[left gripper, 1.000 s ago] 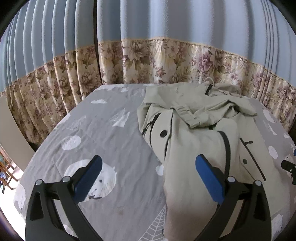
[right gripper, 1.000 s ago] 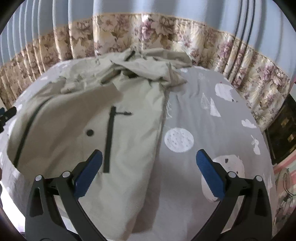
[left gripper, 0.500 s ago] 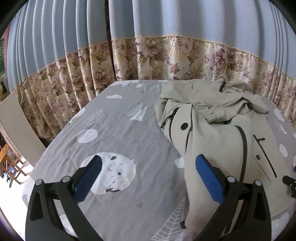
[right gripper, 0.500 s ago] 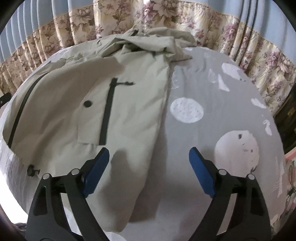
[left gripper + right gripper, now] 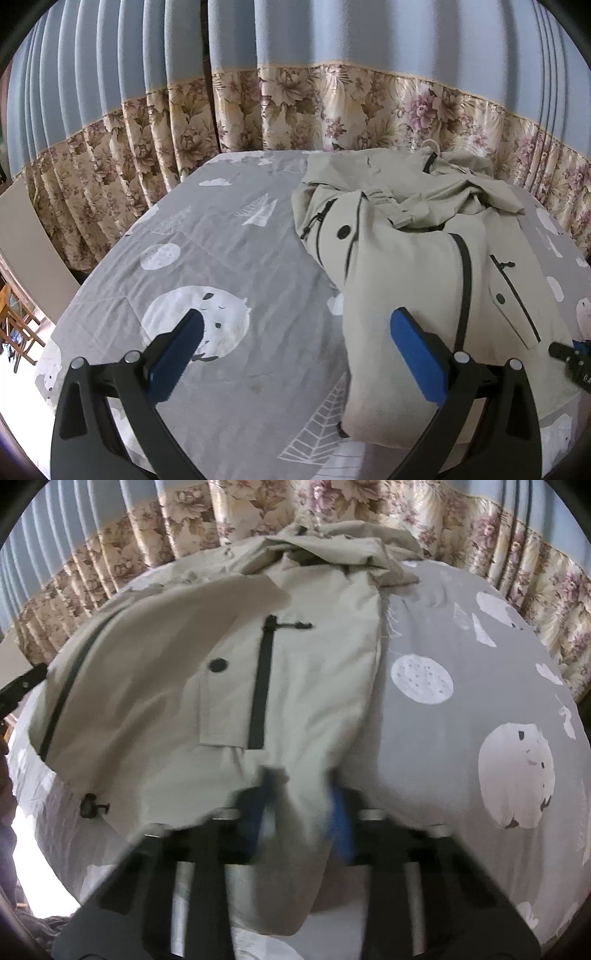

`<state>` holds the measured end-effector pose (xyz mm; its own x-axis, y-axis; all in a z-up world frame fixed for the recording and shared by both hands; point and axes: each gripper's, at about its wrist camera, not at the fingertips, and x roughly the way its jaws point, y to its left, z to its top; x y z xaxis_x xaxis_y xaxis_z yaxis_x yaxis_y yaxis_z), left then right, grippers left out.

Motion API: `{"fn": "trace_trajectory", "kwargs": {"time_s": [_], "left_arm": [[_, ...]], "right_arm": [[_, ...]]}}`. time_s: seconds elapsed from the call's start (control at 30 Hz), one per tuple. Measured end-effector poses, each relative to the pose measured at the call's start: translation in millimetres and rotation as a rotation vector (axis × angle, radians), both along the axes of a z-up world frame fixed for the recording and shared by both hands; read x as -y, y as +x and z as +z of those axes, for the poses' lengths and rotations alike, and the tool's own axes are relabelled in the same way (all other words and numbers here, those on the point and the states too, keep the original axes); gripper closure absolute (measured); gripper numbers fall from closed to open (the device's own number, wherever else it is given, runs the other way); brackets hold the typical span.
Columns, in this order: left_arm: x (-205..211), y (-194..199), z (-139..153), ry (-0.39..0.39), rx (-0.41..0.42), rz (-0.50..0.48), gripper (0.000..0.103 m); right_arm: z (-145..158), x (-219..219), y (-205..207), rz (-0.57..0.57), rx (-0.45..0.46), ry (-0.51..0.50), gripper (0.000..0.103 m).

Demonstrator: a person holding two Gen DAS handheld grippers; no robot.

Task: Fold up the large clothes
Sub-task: 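Grasp the beige coat's hem edge with the right gripper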

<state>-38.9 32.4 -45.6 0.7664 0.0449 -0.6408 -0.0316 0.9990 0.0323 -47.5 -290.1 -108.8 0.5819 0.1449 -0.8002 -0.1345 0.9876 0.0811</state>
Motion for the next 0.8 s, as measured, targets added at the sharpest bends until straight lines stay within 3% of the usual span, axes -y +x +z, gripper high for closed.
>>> {"fn": "trace_trajectory", "kwargs": {"time_s": [0.1, 0.3, 0.53, 0.8], "left_arm": [[6, -1, 3, 0.02, 0.007, -0.002, 0.002], [11, -1, 7, 0.074, 0.023, 0.021, 0.002], [18, 3, -7, 0.054, -0.031, -0.006, 0.002], [51, 13, -32, 0.012, -0.12, -0.118, 0.002]], "right_arm": [[13, 7, -6, -0.001, 0.056, 0.009, 0.099], [45, 61, -20, -0.204, 0.206, -0.118, 0.102], [37, 148, -5, -0.429, 0.183, -0.301, 0.103], [28, 149, 0, -0.414, 0.162, -0.302, 0.102]]}}
